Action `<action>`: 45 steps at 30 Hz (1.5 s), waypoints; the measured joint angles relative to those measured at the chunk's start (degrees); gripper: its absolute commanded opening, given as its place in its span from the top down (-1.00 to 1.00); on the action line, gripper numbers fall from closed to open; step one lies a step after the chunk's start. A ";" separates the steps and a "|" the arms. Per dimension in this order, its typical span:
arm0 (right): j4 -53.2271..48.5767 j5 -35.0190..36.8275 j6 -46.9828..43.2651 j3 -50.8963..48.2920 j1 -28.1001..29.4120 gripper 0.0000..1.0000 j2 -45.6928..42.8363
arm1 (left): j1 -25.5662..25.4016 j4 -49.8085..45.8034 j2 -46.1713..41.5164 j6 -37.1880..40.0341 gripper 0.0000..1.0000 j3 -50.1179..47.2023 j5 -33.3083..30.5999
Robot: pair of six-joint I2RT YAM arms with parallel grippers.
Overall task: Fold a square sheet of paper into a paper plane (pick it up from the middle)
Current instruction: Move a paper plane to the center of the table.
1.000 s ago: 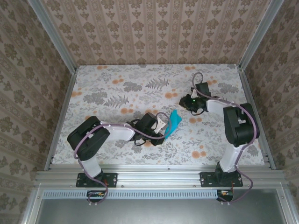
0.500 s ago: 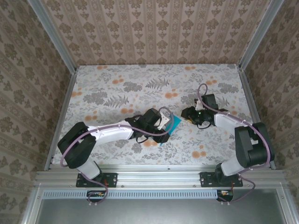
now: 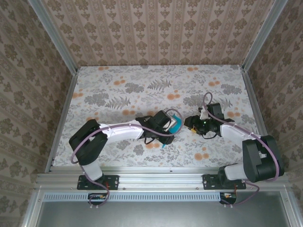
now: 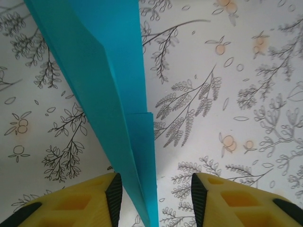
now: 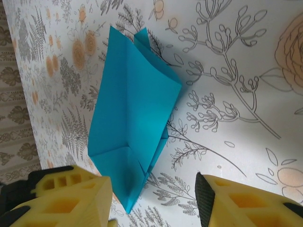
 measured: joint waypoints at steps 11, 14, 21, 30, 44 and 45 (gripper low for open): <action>4.79 -2.51 2.99 -3.37 0.63 -0.09 -0.26 | 0.92 0.07 2.34 -2.10 0.81 1.03 -2.54; 6.75 -3.37 4.42 -4.15 2.12 -0.12 -0.22 | 1.70 0.66 2.34 -2.43 0.87 0.68 -2.25; 12.92 -3.96 8.41 -4.35 6.56 -0.16 3.26 | 4.15 4.57 1.53 -4.13 0.90 -2.75 -0.09; 16.13 -3.30 12.07 -4.33 11.41 -0.15 7.63 | 6.84 11.52 -0.07 -7.76 0.90 -8.39 4.48; 17.38 -1.55 14.67 -2.62 15.58 -0.14 10.03 | 8.33 17.03 -1.88 -10.62 0.88 -11.65 8.24; 17.68 -1.53 14.82 -2.54 15.69 -0.12 10.32 | 8.33 17.20 -1.88 -10.64 0.88 -11.78 8.39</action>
